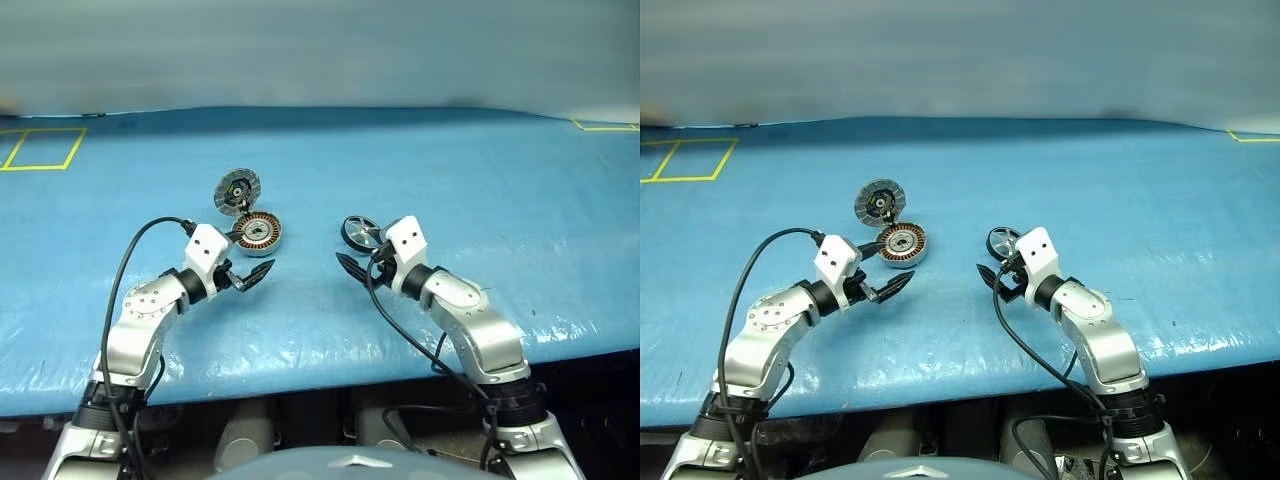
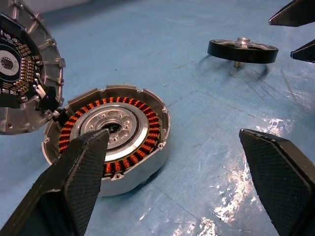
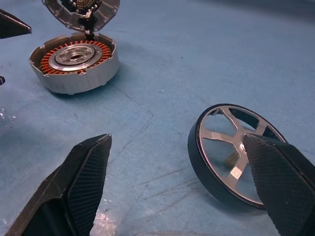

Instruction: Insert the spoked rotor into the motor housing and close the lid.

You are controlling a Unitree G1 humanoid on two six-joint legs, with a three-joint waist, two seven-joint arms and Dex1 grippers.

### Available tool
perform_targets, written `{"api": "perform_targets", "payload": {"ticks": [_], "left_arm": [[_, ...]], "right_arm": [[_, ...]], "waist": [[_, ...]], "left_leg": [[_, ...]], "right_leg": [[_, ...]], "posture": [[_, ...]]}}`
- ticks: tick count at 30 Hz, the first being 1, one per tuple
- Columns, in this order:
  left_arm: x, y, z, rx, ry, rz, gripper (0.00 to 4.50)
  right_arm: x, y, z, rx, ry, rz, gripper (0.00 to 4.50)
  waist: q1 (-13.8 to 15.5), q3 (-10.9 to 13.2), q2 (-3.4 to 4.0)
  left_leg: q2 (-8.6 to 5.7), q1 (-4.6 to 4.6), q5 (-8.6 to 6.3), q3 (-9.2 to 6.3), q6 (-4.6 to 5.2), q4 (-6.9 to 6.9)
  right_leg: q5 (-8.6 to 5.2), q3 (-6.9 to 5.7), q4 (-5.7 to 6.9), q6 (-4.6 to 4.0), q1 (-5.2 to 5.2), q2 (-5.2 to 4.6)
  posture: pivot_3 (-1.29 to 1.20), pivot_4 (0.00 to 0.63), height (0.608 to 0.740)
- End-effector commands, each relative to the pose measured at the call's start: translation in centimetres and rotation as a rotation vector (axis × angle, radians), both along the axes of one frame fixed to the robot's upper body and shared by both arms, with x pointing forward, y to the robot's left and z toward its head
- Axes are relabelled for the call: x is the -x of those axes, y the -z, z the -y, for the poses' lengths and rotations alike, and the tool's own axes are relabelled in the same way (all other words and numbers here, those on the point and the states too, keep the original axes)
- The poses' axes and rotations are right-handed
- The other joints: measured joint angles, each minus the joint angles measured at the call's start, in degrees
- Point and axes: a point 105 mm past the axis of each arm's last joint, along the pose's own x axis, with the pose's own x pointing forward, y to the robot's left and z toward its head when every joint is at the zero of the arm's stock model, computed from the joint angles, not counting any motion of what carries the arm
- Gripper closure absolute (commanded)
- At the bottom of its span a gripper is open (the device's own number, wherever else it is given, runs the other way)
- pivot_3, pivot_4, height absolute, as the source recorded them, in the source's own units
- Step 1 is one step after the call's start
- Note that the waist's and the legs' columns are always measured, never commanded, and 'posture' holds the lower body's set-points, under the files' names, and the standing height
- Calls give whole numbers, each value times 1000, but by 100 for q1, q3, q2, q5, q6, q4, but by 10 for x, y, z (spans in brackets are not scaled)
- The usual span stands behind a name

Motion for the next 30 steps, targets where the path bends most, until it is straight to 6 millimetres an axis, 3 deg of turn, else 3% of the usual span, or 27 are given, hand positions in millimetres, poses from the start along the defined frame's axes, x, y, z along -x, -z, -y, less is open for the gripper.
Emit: {"api": "perform_targets", "payload": {"ticks": [1,5,9,18,22,30], "left_arm": [[-6,-14,-1,-69,41,52,0],[-8,-16,1,-200,153,48,0],[-14,-19,-5,-459,304,60,0],[-45,-50,-12,-859,576,122,0],[-56,-59,-8,-929,660,118,0],[-71,-55,-5,-984,744,50,0]], "right_arm": [[0,-12,-2,-15,-9,61,22],[2,-10,-8,-3,-38,58,22],[5,-7,-8,8,-34,56,22],[15,-10,-28,-4,-88,97,22],[22,-8,-33,-24,-82,104,22],[18,-11,-39,-56,-26,149,22]], "waist": [[5,0,0],[-4,0,0],[-13,1,2],[0,5,-2],[-7,6,-3],[-31,16,-21]], "left_leg": [[0,0,0,0,0,0],[0,2,2,0,-3,0],[0,0,3,0,-4,-1],[-2,-5,14,4,-22,-1],[-1,-8,13,9,-21,0],[-1,-8,1,33,0,10]], "right_leg": [[0,0,0,0,0,0],[-1,-1,1,1,1,3],[-1,-2,1,0,-1,5],[-1,1,-2,1,-3,9],[-5,7,-1,8,-5,13],[5,26,-1,35,-8,14]], "posture": [[0,150,740],[0,150,740],[0,150,740],[0,150,740],[0,150,740],[0,150,740]]}}
